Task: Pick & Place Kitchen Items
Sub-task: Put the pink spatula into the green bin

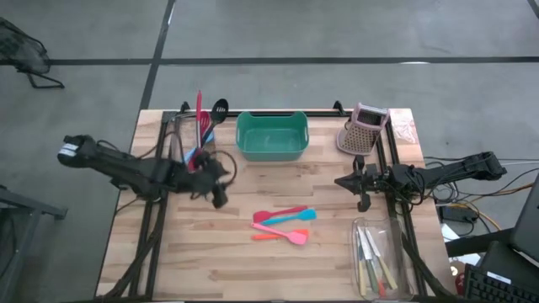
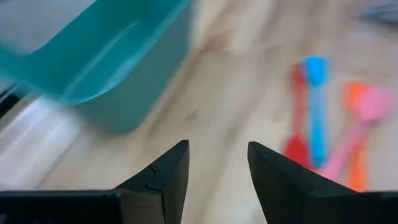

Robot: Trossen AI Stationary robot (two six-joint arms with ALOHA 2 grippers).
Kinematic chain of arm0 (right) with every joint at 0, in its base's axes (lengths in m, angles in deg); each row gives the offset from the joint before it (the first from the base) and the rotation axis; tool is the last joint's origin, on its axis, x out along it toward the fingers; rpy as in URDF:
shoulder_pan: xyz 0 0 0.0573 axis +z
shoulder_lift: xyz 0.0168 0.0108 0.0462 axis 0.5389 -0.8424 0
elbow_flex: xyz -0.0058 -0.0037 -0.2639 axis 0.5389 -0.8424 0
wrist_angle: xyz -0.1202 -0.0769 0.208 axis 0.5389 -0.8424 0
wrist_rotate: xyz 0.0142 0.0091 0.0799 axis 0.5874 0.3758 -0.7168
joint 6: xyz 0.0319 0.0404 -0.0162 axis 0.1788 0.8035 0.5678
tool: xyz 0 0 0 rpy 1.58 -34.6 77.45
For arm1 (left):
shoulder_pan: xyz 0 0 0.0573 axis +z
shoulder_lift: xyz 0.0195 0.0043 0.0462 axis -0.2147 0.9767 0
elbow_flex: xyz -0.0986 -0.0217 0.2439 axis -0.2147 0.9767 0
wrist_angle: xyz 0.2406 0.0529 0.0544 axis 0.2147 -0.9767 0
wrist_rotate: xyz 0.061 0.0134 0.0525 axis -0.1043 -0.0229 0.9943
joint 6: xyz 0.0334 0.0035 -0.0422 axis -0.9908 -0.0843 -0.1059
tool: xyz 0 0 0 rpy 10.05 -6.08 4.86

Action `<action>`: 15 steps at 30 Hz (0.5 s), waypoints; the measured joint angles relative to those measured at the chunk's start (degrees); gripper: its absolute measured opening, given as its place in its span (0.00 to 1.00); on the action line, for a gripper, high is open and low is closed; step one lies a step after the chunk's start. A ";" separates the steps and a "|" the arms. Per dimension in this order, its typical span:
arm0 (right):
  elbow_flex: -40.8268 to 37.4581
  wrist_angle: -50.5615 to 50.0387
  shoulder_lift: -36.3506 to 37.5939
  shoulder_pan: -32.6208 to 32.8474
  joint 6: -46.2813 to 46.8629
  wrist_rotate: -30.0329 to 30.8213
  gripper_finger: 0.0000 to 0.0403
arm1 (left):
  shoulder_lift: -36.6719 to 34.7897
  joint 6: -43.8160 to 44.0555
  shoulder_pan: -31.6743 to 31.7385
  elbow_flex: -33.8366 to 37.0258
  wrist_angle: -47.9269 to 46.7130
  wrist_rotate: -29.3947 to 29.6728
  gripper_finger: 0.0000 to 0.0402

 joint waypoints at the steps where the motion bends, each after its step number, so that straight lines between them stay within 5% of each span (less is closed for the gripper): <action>1: 0.00 -0.02 0.00 0.02 0.02 0.00 0.02 | 0.44 -0.89 -1.97 0.33 2.60 -0.02 0.42; 8: 0.00 -0.02 0.00 0.02 0.02 0.00 0.02 | 6.96 -8.48 -12.65 2.34 20.04 0.54 0.42; 15: 0.00 -0.01 -0.02 0.00 0.02 0.00 0.02 | 17.51 -13.48 -15.83 2.39 30.14 0.88 0.42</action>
